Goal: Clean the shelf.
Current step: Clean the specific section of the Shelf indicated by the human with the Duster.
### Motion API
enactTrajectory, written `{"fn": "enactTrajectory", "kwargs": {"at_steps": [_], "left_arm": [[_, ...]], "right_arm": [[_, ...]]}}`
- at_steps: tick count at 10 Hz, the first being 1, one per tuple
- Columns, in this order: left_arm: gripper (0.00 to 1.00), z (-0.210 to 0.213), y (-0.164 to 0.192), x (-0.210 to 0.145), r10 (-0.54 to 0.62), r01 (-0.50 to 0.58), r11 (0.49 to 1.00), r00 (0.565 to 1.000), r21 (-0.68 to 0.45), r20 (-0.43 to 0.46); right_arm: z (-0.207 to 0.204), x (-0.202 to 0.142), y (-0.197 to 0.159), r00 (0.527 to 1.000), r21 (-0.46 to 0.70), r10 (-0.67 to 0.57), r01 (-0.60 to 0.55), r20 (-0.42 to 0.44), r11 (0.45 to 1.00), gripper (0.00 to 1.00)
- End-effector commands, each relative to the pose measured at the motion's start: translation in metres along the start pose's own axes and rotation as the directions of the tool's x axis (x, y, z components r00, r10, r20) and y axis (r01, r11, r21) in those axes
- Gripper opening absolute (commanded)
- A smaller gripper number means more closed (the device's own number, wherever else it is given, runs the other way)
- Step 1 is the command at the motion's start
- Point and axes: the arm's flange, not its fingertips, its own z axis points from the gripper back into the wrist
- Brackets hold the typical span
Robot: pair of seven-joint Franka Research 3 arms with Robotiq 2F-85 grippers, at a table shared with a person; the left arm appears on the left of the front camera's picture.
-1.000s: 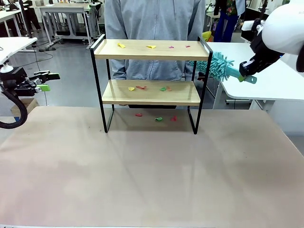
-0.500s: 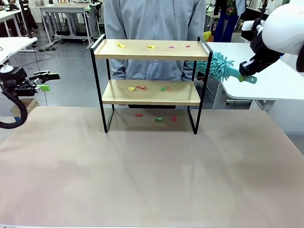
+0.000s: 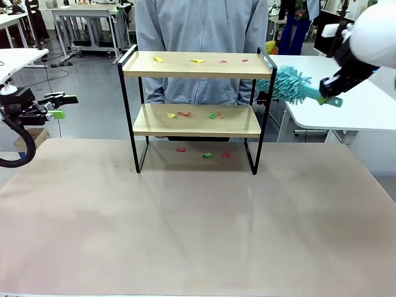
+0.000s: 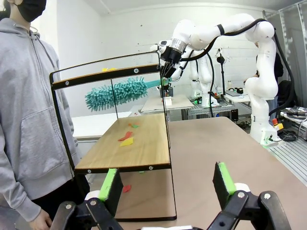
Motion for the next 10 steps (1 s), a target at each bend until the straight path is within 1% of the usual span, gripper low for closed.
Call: {"fn": "enactTrajectory", "kwargs": {"at_steps": [1, 3, 4, 6, 7, 8, 9, 10], "left_arm": [[1.0, -0.001, 0.0, 0.002, -0.014, 0.014, 1.0, 1.0, -0.001, 0.001], [1.0, -0.001, 0.0, 0.002, -0.014, 0.014, 1.0, 1.0, -0.001, 0.001], [1.0, -0.001, 0.0, 0.002, -0.014, 0.014, 1.0, 1.0, -0.001, 0.001], [1.0, -0.001, 0.0, 0.002, -0.014, 0.014, 1.0, 1.0, -0.001, 0.001], [1.0, -0.001, 0.0, 0.002, -0.014, 0.014, 1.0, 1.0, -0.001, 0.001], [1.0, -0.001, 0.0, 0.002, -0.014, 0.014, 1.0, 1.0, -0.001, 0.001], [1.0, -0.001, 0.0, 0.002, -0.014, 0.014, 1.0, 1.0, -0.001, 0.001], [1.0, -0.001, 0.0, 0.002, -0.014, 0.014, 1.0, 1.0, -0.001, 0.001]], "right_arm": [[0.036, -0.036, -0.022, 0.998, -0.033, 0.059, -0.059, -0.024, 0.998, 0.13], [0.064, -0.065, -0.04, 0.993, -0.005, 0.102, -0.103, -0.066, 0.995, 0.13], [0.075, -0.081, -0.044, 0.985, 0.03, 0.144, -0.142, -0.092, 0.989, 0.13], [0.095, -0.108, -0.044, 0.95, 0.107, 0.267, -0.253, -0.159, 0.962, 0.13], [0.102, -0.119, -0.041, 0.925, 0.161, 0.336, -0.31, -0.177, 0.937, 0.13], [0.105, -0.128, -0.034, 0.887, 0.212, 0.411, -0.369, -0.209, 0.905, 0.13], [0.106, -0.138, -0.021, 0.82, 0.28, 0.514, -0.447, -0.25, 0.85, 0.13], [0.109, -0.145, -0.012, 0.757, 0.324, 0.585, -0.498, -0.29, 0.804, 0.13]]}}
